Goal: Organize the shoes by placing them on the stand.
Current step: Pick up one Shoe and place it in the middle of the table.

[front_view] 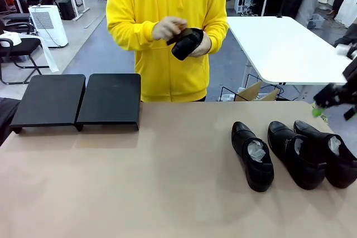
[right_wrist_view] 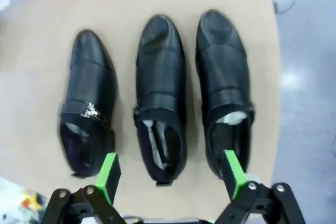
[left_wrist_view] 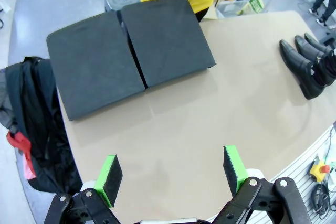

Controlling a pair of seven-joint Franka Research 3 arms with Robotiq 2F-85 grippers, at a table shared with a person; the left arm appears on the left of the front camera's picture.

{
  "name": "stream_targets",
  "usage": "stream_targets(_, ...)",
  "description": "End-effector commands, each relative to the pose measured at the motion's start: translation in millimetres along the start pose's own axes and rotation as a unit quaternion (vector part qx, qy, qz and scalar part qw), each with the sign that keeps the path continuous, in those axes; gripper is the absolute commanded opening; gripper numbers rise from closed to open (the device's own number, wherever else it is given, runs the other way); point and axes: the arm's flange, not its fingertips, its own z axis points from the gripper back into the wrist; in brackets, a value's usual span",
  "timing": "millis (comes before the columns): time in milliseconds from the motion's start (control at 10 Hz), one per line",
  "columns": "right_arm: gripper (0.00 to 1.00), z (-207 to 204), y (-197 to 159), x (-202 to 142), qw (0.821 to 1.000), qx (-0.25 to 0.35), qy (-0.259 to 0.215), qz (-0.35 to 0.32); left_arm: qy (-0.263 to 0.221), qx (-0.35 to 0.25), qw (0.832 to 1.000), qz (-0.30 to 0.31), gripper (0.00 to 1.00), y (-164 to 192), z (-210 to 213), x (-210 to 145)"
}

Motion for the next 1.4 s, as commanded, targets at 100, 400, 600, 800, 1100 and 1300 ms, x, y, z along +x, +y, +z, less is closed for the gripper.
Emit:
stream_targets(100, 1.0, -27.6, 1.1, 11.3, 0.996, -0.03, 0.073, 0.032, -0.002, -0.007, 1.0, -0.007, 1.0, 0.1, 0.2, -0.8)
stream_targets(400, 0.65, -43.4, 0.1, 9.7, 0.994, -0.049, 0.093, 0.027, -0.002, -0.007, 1.0, -0.007, 1.0, 0.1, 0.2, -0.8)
stream_targets(600, 0.65, -53.7, 4.9, 5.9, 0.993, -0.045, 0.103, 0.042, -0.002, -0.007, 1.0, -0.007, 1.0, 0.1, 0.2, -0.8)
stream_targets(800, 0.65, -65.4, 1.6, 3.1, 0.991, -0.041, 0.118, 0.046, -0.002, -0.007, 1.0, -0.007, 1.0, 0.1, 0.2, -0.8)
stream_targets(1100, 0.65, -76.8, 2.1, 2.5, 0.991, -0.03, 0.124, 0.052, -0.002, -0.007, 1.0, -0.007, 1.0, 0.1, 0.2, -0.8)
stream_targets(1300, 0.65, -81.4, 1.7, 4.0, 0.991, -0.021, 0.12, 0.05, -0.002, -0.007, 1.0, -0.007, 1.0, 0.1, 0.2, -0.8)
